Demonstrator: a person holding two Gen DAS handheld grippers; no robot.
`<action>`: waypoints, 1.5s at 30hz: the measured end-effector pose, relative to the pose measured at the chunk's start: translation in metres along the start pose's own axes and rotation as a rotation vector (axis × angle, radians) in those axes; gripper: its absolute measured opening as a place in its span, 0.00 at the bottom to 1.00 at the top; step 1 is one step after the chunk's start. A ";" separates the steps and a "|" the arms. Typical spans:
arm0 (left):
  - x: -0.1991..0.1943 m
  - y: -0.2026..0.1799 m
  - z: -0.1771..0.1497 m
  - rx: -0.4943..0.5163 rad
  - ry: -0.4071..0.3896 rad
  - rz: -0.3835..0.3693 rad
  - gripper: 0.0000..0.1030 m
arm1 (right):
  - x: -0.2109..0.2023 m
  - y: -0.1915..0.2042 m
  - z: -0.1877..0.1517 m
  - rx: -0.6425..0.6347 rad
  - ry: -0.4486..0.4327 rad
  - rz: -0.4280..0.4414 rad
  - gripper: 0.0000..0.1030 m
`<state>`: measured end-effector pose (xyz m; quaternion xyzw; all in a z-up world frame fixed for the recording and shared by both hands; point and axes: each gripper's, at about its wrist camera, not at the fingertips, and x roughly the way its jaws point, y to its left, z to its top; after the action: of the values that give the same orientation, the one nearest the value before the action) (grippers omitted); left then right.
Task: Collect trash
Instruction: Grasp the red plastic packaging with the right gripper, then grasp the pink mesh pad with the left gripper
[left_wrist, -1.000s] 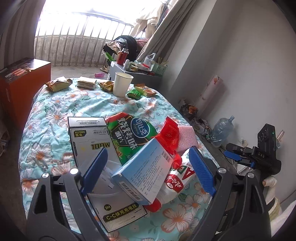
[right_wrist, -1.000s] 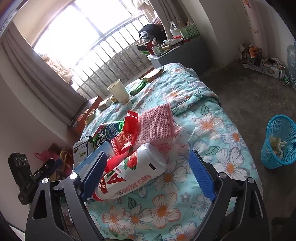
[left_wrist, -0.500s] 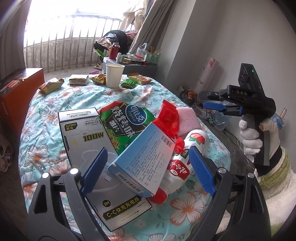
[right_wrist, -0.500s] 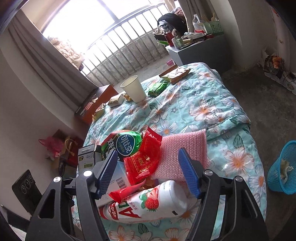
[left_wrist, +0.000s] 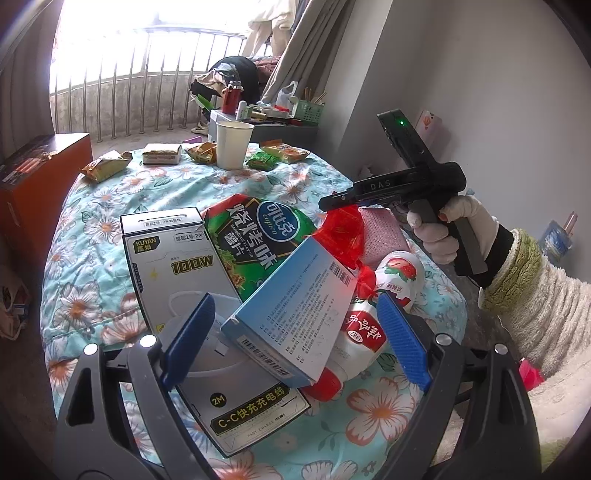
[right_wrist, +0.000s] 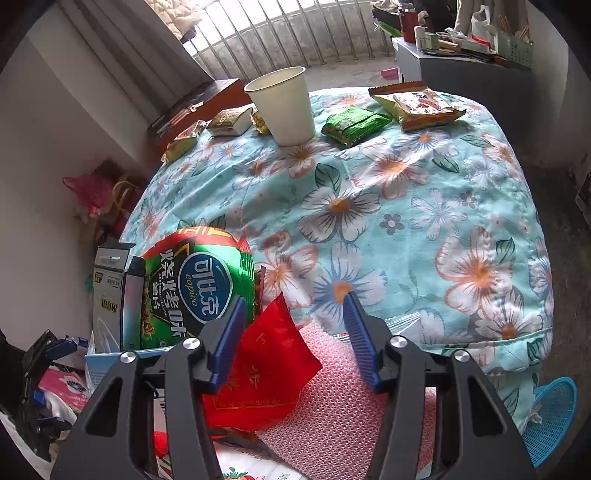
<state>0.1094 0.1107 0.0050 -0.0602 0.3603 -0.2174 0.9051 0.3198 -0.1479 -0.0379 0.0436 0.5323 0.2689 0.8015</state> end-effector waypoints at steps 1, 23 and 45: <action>0.000 0.000 0.001 0.001 -0.001 0.000 0.82 | -0.002 0.001 -0.002 -0.001 -0.005 0.003 0.28; 0.046 -0.055 0.059 0.129 0.031 -0.050 0.82 | -0.167 -0.070 -0.110 0.376 -0.487 -0.150 0.05; 0.212 -0.195 0.085 0.913 0.459 -0.092 0.82 | -0.124 -0.139 -0.186 0.633 -0.403 -0.082 0.05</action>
<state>0.2356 -0.1617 -0.0138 0.3747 0.4152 -0.3999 0.7261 0.1745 -0.3654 -0.0639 0.3198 0.4218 0.0449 0.8472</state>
